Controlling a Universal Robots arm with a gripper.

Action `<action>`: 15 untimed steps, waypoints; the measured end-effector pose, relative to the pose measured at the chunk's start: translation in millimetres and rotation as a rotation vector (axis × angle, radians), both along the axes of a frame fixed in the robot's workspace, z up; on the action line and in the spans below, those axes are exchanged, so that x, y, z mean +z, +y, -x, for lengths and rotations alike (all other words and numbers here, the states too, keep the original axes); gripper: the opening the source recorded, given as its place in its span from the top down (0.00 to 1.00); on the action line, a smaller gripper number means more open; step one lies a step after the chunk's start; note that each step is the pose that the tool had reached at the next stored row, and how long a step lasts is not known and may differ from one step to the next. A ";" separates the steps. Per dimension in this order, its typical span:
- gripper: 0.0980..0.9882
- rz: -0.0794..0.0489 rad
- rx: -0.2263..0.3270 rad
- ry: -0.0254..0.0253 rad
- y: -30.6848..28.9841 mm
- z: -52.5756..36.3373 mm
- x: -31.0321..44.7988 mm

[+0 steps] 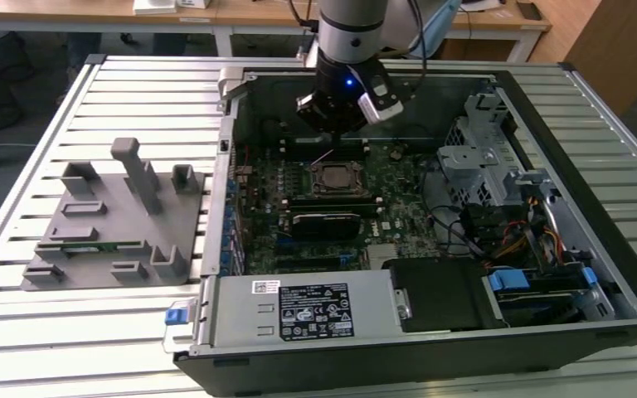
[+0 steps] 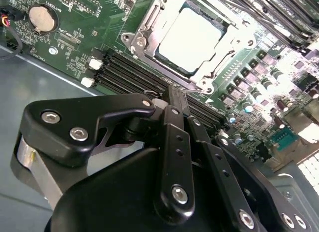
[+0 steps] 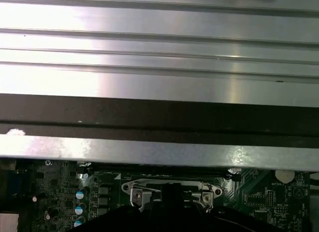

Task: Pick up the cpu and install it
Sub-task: 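Install the first cpu locking lever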

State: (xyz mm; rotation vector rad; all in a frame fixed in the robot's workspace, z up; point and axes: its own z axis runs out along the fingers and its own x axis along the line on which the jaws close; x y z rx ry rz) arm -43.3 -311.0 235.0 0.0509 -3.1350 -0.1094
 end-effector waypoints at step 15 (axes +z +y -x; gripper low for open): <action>0.99 0.000 0.000 0.0000 4.1 -10.7 -10.5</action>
